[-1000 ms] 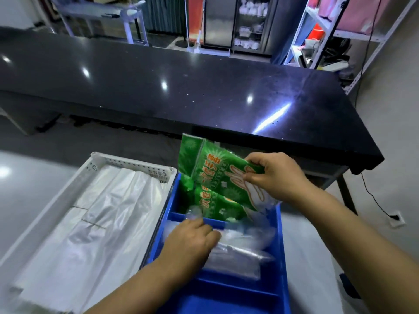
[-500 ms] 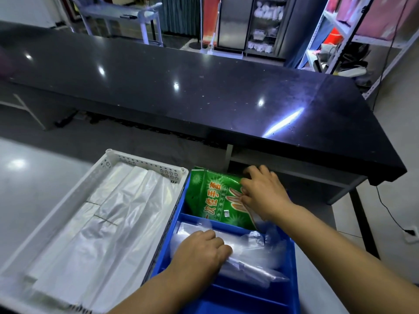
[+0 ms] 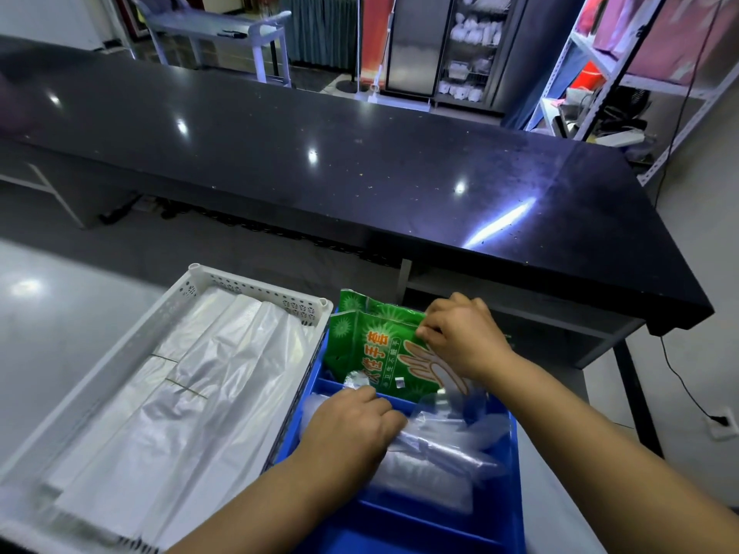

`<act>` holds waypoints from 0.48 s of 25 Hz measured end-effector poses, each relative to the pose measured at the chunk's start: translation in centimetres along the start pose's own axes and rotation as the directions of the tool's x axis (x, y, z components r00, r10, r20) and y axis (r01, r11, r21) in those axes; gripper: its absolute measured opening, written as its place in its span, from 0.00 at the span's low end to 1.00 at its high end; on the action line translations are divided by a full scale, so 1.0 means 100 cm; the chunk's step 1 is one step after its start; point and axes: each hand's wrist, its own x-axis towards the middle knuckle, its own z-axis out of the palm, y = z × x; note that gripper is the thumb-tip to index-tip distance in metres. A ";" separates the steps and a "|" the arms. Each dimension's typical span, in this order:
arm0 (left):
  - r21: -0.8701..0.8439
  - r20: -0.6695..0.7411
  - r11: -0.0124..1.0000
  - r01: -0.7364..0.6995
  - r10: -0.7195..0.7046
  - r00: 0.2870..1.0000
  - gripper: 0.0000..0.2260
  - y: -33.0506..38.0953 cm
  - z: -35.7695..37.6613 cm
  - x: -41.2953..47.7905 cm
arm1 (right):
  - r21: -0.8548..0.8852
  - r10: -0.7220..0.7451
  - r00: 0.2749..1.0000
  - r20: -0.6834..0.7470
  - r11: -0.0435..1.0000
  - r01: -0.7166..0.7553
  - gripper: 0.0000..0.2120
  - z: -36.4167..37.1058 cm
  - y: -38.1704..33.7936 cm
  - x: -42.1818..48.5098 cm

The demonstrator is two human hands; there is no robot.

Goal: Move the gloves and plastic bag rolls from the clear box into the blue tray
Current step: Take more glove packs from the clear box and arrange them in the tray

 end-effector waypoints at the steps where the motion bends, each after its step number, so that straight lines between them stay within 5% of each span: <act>1: 0.005 -0.011 1.000 0.007 -0.007 1.000 0.09 -0.001 -0.002 0.002 | -0.014 -0.004 1.000 -0.016 1.000 0.003 0.12 0.000 0.000 0.000; 6: 0.058 -0.011 0.998 0.003 -0.003 1.000 0.09 -0.011 -0.021 0.019 | 0.010 0.023 1.000 0.018 1.000 -0.024 0.13 -0.015 -0.002 -0.004; 10: 0.207 -0.110 0.978 -0.035 0.059 0.992 0.09 -0.027 -0.050 0.051 | 0.273 -0.092 0.985 -0.145 0.953 0.129 0.17 -0.042 -0.009 -0.031; 12: 0.267 -0.238 0.963 -0.037 0.103 0.966 0.06 -0.033 -0.062 0.071 | 0.182 -0.139 0.963 -0.231 0.966 0.183 0.21 -0.042 -0.015 -0.049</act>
